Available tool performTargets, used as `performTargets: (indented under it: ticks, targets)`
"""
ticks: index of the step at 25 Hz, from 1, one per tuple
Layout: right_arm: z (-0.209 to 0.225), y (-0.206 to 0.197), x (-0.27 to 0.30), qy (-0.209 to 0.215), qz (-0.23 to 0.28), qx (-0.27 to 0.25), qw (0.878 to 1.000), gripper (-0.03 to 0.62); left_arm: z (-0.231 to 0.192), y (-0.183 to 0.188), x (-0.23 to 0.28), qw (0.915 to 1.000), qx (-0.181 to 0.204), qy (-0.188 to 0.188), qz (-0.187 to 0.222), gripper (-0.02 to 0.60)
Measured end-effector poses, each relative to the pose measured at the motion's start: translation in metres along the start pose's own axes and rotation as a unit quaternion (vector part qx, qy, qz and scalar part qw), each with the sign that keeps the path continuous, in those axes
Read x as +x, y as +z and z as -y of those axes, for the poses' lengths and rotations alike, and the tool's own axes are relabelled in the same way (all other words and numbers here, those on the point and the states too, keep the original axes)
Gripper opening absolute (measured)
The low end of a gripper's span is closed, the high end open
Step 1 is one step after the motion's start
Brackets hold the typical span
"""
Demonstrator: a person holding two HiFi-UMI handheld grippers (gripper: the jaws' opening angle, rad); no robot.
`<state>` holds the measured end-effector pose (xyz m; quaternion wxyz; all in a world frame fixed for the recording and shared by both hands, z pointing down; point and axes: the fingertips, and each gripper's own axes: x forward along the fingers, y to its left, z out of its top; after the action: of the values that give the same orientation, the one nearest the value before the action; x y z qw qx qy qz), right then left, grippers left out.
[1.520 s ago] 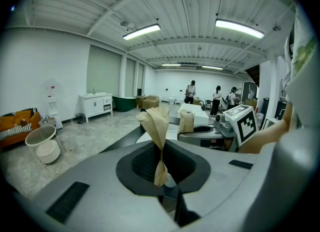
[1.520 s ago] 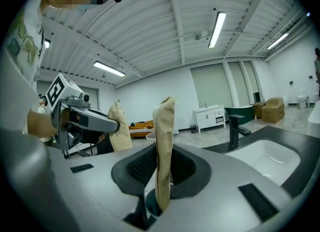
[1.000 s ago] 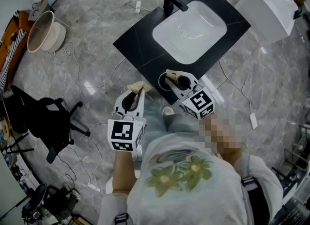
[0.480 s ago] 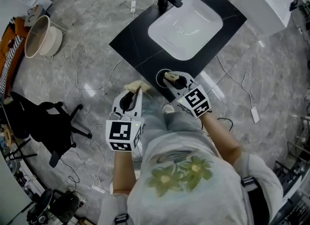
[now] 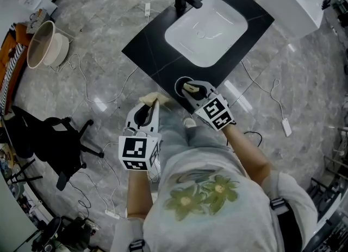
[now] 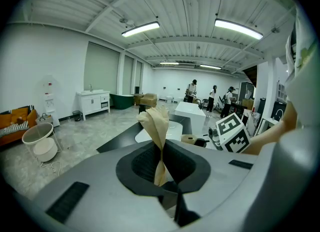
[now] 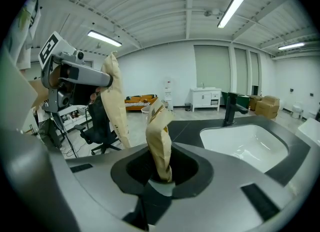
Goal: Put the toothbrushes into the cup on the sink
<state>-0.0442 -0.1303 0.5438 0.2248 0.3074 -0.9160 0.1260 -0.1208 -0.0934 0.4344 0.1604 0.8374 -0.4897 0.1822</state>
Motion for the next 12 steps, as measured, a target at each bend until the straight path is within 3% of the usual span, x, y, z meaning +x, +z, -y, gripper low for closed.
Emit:
performTargets:
  ticks: [5, 12]
  targets:
    - [-0.002, -0.0006, 0.0011, -0.005, -0.008, -0.008, 1.0, 0.055, -0.0019, 0.0011, -0.0017, 1.0, -0.001, -0.001, 0.005, 0.035]
    - [-0.0037, -0.0009, 0.0025, -0.016, -0.02, -0.022, 0.999, 0.138, -0.0071, 0.0054, -0.0028, 0.9999, -0.004, -0.001, 0.011, 0.035]
